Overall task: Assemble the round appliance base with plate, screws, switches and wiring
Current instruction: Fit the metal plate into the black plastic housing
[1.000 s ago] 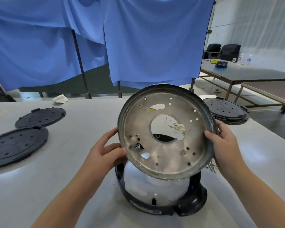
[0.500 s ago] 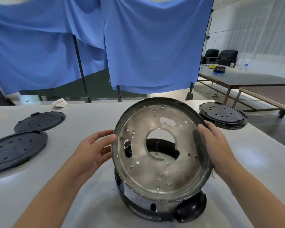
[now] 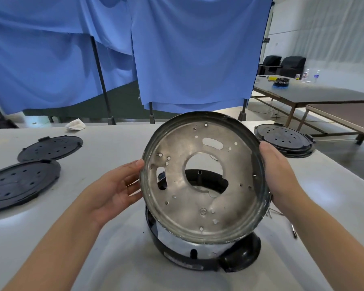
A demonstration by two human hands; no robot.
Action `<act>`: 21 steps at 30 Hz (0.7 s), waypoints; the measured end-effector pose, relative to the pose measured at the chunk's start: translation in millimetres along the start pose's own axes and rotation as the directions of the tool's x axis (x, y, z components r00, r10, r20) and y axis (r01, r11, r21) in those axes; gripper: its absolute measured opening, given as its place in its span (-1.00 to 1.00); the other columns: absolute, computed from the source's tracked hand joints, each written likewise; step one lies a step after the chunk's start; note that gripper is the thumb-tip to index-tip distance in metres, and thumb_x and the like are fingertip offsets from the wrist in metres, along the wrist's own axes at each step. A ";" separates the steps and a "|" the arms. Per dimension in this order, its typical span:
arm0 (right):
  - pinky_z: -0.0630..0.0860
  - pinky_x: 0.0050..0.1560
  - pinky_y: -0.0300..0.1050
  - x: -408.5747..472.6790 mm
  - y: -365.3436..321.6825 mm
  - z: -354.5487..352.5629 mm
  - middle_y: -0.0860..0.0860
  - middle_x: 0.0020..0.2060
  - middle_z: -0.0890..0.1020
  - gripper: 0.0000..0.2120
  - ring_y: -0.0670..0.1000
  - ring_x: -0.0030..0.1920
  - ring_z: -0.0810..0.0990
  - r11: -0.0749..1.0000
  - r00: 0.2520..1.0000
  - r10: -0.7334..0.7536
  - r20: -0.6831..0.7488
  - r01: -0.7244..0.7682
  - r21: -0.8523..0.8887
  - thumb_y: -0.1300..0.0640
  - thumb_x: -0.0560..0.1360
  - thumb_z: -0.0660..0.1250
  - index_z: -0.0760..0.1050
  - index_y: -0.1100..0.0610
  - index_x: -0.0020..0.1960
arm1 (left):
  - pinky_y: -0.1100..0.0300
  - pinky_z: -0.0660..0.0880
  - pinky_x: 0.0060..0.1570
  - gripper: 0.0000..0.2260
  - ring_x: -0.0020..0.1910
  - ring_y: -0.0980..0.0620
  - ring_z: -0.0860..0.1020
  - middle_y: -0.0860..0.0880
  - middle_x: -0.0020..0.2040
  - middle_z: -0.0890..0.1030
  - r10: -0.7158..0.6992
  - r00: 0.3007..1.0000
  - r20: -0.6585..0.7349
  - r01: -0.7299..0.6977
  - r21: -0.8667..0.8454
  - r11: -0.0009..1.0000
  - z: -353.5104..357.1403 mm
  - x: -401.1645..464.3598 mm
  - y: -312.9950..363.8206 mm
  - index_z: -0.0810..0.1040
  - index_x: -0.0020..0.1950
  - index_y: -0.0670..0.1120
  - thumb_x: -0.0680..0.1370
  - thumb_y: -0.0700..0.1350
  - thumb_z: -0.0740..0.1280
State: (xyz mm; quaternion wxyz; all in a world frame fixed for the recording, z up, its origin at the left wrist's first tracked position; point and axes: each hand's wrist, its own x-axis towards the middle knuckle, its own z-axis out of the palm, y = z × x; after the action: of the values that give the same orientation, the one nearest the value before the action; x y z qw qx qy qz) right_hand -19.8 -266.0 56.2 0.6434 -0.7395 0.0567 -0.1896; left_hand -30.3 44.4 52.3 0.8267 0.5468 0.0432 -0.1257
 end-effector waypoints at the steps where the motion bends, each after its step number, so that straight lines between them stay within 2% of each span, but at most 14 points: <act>1: 0.50 0.07 0.02 0.4 0.1 0.1 -0.07 -0.14 0.67 -0.70 -0.03 -0.04 0.61 1.000 1.000 0.010 0.006 -0.010 0.009 -0.08 0.60 0.10 0.59 -0.05 -0.08 | 0.14 0.64 -0.18 -0.71 -0.29 0.06 0.64 -0.02 -0.18 0.68 -0.001 1.000 -0.010 0.001 0.000 1.000 -0.3 0.7 -0.4 0.72 -0.07 -0.08 0.24 -0.06 0.53; 3: 0.45 -0.05 -0.03 0.8 -0.1 -0.1 -0.11 -0.26 0.64 -0.68 -0.05 -0.16 0.58 0.999 0.999 0.031 0.024 -0.031 0.017 -0.10 0.57 0.10 0.57 -0.09 -0.19 | 0.12 0.59 -0.09 -0.66 -0.28 0.07 0.62 -0.01 -0.19 0.66 0.011 0.999 -0.033 -0.010 0.020 1.000 -0.9 1.9 -1.2 0.69 -0.05 -0.08 0.21 -0.04 0.54; 6: 0.45 -0.02 0.03 1.3 1.5 -1.4 -0.08 -0.30 0.59 -0.67 -0.01 -0.19 0.54 0.997 0.995 0.078 0.069 -0.079 0.019 -0.17 0.54 0.12 0.55 -0.08 -0.24 | 0.14 0.54 -0.08 -0.66 -0.25 0.09 0.62 -0.01 -0.18 0.66 0.055 0.998 -0.038 -0.052 0.090 0.995 -4.0 3.3 -3.0 0.65 -0.02 -0.08 0.26 0.00 0.50; 10: 0.45 0.23 0.12 3.2 6.5 -3.5 -0.05 -0.08 0.65 -0.67 0.03 0.01 0.57 0.995 0.992 0.101 0.072 -0.100 -0.026 -0.18 0.58 0.12 0.58 -0.04 -0.02 | 0.25 0.59 -0.24 -0.82 -0.23 0.11 0.66 0.00 -0.17 0.70 0.118 0.990 -0.071 -0.099 0.230 0.968 -6.1 8.8 -8.3 0.70 -0.13 -0.03 0.41 0.05 0.43; 12: 0.45 0.24 0.12 3.2 9.1 -4.7 -0.04 -0.01 0.64 -0.68 0.05 0.09 0.57 0.991 0.993 0.105 0.059 -0.099 -0.089 -0.18 0.59 0.10 0.56 -0.05 0.01 | 0.16 0.58 -0.14 -0.80 -0.16 0.09 0.68 -0.02 -0.12 0.72 0.165 0.972 -0.170 -0.108 0.303 0.947 -11.8 16.1 -13.0 0.68 -0.05 -0.04 0.54 0.04 0.35; 14: 0.49 0.16 0.04 2.1 9.9 -5.0 -0.05 -0.04 0.64 -0.69 0.03 0.06 0.57 0.986 0.990 0.115 0.079 -0.104 -0.128 -0.15 0.61 0.10 0.55 -0.04 0.00 | 0.09 0.55 -0.07 -0.79 -0.06 0.02 0.68 -0.05 -0.03 0.71 0.233 0.938 -0.255 -0.101 0.441 0.892 -19.6 22.6 -19.1 0.63 0.08 -0.07 0.57 0.02 0.33; 16: 0.50 -0.07 -0.09 1.4 9.7 -3.8 -0.06 -0.13 0.64 -0.69 0.00 -0.06 0.59 0.982 0.984 0.141 0.108 -0.126 -0.138 -0.11 0.62 0.09 0.56 0.00 -0.01 | 0.13 0.55 -0.15 -0.80 -0.02 -0.01 0.65 -0.07 0.02 0.68 0.238 0.936 -0.260 -0.048 0.574 0.818 -23.7 24.3 -27.0 0.58 0.15 -0.07 0.57 -0.03 0.34; 18: 0.46 -0.22 -0.15 1.1 8.8 -2.0 -0.05 -0.19 0.64 -0.68 -0.03 -0.15 0.59 0.972 0.976 0.189 0.112 -0.170 -0.161 -0.10 0.63 0.08 0.56 0.01 -0.04 | 0.14 0.55 -0.23 -0.80 -0.05 -0.01 0.63 -0.08 0.02 0.66 0.169 0.959 -0.228 0.008 0.616 0.788 -24.7 24.8 -35.8 0.55 0.17 -0.07 0.56 -0.09 0.35; 21: 0.41 -0.34 -0.16 0.9 9.3 0.5 -0.01 -0.35 0.58 -0.64 0.00 -0.34 0.52 0.956 0.960 0.259 0.108 -0.238 -0.173 -0.11 0.63 0.08 0.54 0.05 -0.12 | 0.10 0.56 -0.24 -0.84 -0.14 0.00 0.64 -0.08 -0.04 0.70 0.103 0.979 -0.174 0.023 0.600 0.800 -21.0 23.0 -42.5 0.60 0.11 -0.09 0.55 -0.17 0.34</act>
State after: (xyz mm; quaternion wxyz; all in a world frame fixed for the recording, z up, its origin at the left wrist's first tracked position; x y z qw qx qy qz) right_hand -17.3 -267.4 47.2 0.6039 -0.7858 0.1222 -0.0537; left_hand -17.5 44.1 1.1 0.6057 0.7901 0.0717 -0.0602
